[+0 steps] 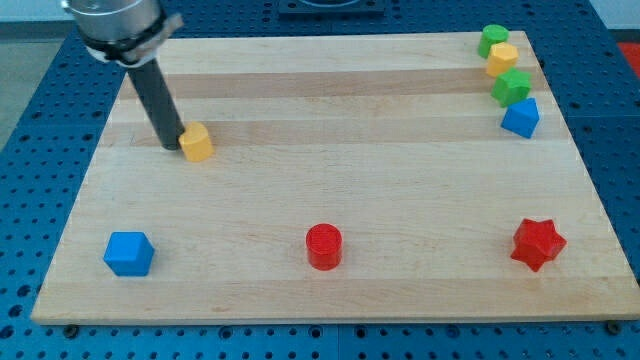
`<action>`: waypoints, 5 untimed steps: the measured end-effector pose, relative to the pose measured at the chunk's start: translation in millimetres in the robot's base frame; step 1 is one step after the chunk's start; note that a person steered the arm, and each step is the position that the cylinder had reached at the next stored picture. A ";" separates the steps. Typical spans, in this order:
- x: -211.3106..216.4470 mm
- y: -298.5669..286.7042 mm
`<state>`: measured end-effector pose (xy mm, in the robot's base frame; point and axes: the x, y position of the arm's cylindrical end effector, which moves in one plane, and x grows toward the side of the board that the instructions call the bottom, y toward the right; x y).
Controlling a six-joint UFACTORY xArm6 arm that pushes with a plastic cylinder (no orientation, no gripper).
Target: Move yellow heart towards the red circle
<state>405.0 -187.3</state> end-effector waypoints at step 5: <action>32.0 160.5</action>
